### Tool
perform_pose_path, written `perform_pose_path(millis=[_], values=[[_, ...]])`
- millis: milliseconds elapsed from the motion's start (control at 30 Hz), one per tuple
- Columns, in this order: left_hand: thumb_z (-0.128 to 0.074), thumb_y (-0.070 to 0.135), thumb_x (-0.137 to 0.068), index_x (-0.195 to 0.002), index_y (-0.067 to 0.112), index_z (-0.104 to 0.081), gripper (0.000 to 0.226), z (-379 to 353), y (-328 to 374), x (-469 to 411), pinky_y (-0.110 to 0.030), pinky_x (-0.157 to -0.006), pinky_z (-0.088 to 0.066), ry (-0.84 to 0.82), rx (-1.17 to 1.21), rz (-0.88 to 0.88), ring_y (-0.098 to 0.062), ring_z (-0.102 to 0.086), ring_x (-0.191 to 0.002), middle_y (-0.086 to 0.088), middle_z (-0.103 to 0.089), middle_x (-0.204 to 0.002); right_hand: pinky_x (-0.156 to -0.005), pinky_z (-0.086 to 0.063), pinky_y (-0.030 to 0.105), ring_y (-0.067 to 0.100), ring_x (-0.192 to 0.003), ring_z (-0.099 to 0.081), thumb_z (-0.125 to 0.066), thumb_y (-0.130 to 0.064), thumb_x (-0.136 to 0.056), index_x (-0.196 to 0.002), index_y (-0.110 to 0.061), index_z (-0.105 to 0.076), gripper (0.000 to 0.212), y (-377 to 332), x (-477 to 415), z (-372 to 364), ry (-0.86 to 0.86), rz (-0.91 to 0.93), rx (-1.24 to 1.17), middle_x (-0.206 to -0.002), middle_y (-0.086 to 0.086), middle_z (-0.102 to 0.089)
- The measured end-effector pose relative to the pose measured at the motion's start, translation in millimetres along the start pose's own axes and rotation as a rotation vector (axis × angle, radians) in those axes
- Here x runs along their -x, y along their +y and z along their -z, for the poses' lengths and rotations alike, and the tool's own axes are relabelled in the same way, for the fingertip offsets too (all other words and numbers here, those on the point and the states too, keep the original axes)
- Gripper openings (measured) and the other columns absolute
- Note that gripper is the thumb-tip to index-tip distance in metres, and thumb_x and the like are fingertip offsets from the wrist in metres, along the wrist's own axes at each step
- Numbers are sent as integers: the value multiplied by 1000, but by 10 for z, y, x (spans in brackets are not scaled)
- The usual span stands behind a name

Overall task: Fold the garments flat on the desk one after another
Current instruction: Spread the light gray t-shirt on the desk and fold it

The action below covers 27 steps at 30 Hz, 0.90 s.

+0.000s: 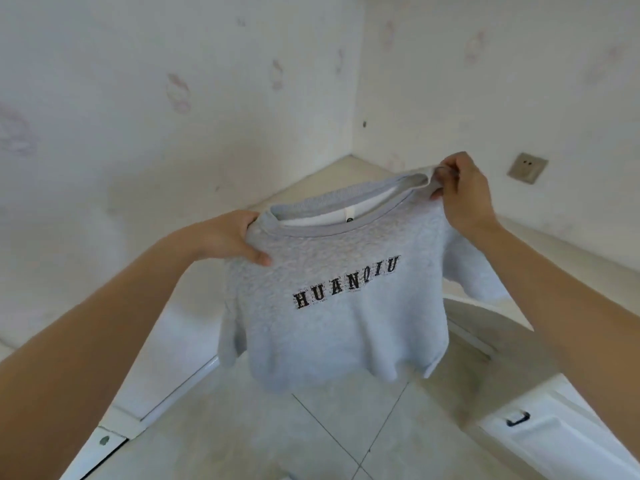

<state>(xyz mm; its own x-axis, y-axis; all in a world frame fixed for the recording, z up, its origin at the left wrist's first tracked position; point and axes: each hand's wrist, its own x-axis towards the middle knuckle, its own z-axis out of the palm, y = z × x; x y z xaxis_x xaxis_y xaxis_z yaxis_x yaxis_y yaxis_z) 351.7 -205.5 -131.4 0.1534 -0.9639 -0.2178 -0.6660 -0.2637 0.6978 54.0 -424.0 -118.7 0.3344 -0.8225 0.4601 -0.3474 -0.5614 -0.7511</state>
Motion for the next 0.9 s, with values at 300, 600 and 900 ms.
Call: perform_pose_path(millis=[300, 600, 900], values=[[-88, 29, -64, -107, 20, -66, 49, 1080, 411, -1322, -20, -79, -51, -18, -215, -136, -3, -63, -92, 12, -67, -103, -70, -44, 6, -17, -70, -55, -52, -3, -95, -101, -3, -59, 9, -202, -1342, 391, 105, 155, 224, -94, 6, -58], [-72, 36, -81, -57, 15, -33, 51, 1307, 283, -2789, -32, -56, -21, 326, -319, -250, -19, -35, -55, -1, -35, -56, -68, -33, 23, 25, -85, -55, -67, -4, -82, -90, 0, -70, 9, 649, -2177, 85, -42, 8, 476, -88, 15, -64], [-63, -6, -72, -64, 11, -38, 32, 1100, 156, -4531, -24, -44, -35, 665, -76, 42, -10, -46, -50, -4, -42, -59, -59, -50, 27, 18, -59, -68, -58, -11, -89, -74, 0, -63, 20, 2005, -3788, -695, -84, -307, 234, -60, 9, -68]])
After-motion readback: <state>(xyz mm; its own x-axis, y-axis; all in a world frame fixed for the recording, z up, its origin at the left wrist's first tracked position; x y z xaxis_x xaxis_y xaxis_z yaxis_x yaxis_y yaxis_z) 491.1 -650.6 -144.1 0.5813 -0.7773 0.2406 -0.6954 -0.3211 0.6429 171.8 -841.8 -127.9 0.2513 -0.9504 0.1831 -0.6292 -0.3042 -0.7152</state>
